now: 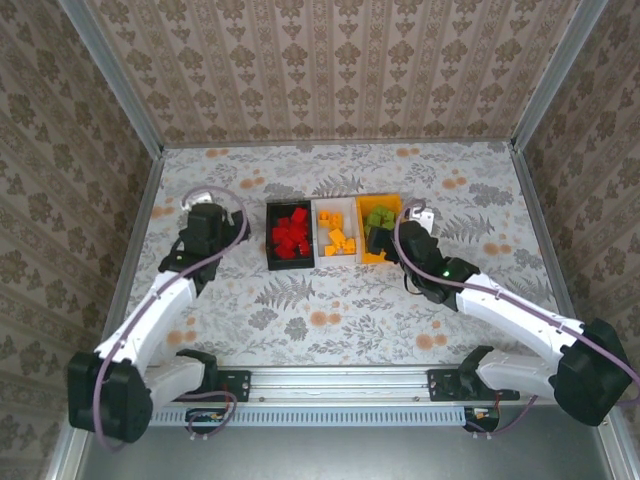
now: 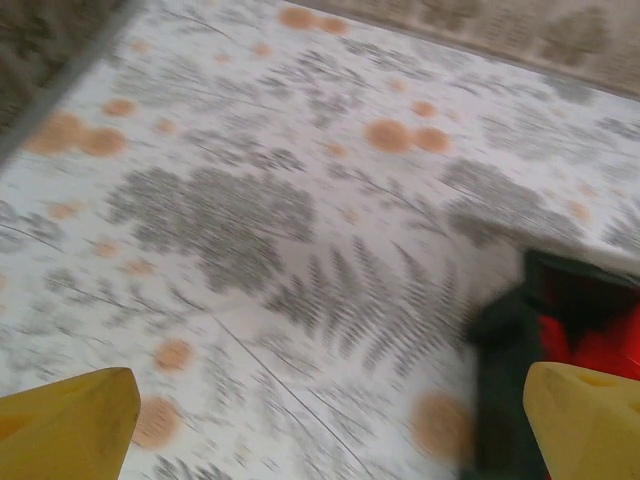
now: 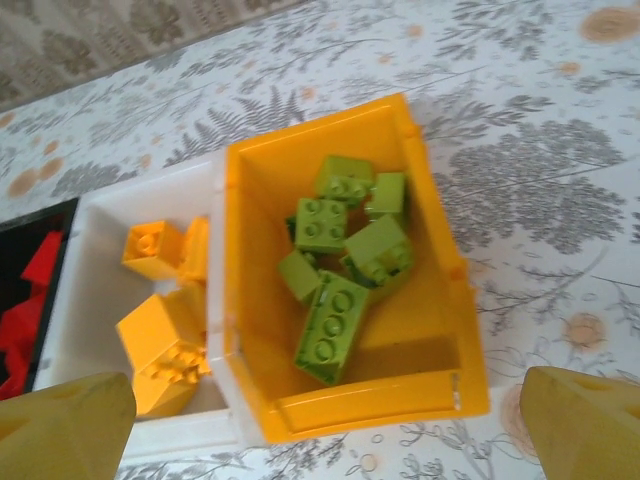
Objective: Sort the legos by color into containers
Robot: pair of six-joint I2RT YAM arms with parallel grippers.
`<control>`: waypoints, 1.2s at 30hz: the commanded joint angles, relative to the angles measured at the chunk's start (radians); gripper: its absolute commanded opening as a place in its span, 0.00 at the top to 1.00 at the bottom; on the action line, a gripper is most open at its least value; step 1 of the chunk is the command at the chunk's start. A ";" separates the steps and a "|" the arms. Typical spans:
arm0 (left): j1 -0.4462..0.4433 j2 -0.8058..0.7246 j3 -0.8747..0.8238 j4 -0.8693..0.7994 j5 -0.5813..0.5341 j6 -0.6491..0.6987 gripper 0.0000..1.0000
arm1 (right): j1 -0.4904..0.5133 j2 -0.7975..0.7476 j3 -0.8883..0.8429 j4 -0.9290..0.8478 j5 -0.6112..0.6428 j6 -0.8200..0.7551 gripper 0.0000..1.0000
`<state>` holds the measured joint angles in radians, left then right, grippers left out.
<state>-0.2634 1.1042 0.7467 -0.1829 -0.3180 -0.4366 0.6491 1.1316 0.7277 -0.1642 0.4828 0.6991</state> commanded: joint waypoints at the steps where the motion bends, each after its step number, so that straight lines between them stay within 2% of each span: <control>1: 0.104 0.050 0.039 0.056 -0.034 0.124 0.00 | 0.002 -0.041 -0.029 -0.033 0.123 0.077 0.00; 4: 0.173 0.094 -0.010 0.140 -0.061 0.200 0.00 | 0.001 -0.062 -0.050 -0.041 0.167 0.097 0.00; 8: 0.201 0.172 -0.090 0.295 -0.096 0.269 0.00 | -0.004 -0.075 -0.073 -0.011 0.168 0.070 0.00; 16: 0.197 0.325 -0.270 0.816 -0.047 0.438 0.00 | -0.018 -0.084 -0.090 -0.006 0.174 0.042 0.00; 20: 0.194 0.396 -0.309 0.971 0.028 0.464 0.00 | -0.021 -0.094 -0.099 0.001 0.180 0.027 0.00; 24: 0.200 0.400 -0.308 0.959 0.087 0.468 0.00 | -0.023 -0.092 -0.116 0.029 0.191 0.022 0.00; 26: 0.204 0.435 -0.372 1.080 0.173 0.497 0.00 | -0.023 -0.083 -0.122 0.036 0.201 0.027 0.00; 27: 0.189 0.462 -0.403 1.209 0.187 0.538 0.00 | -0.023 -0.080 -0.121 0.024 0.215 0.037 0.00; 28: 0.178 0.433 -0.389 1.132 0.173 0.526 0.00 | -0.023 -0.076 -0.117 0.005 0.235 0.053 0.00; 31: 0.212 0.439 -0.357 1.082 0.159 0.479 0.00 | -0.027 -0.073 -0.122 -0.007 0.254 0.045 0.00; 34: 0.216 0.441 -0.369 1.107 0.091 0.457 0.00 | -0.051 -0.073 -0.123 -0.029 0.262 0.051 0.00; 36: 0.212 0.442 -0.369 1.110 0.089 0.458 0.00 | -0.079 -0.076 -0.123 -0.038 0.245 0.043 0.00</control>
<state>-0.0532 1.5455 0.3740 0.8764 -0.2058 0.0380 0.5995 1.0557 0.6140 -0.1646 0.6899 0.7403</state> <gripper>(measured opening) 0.997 0.999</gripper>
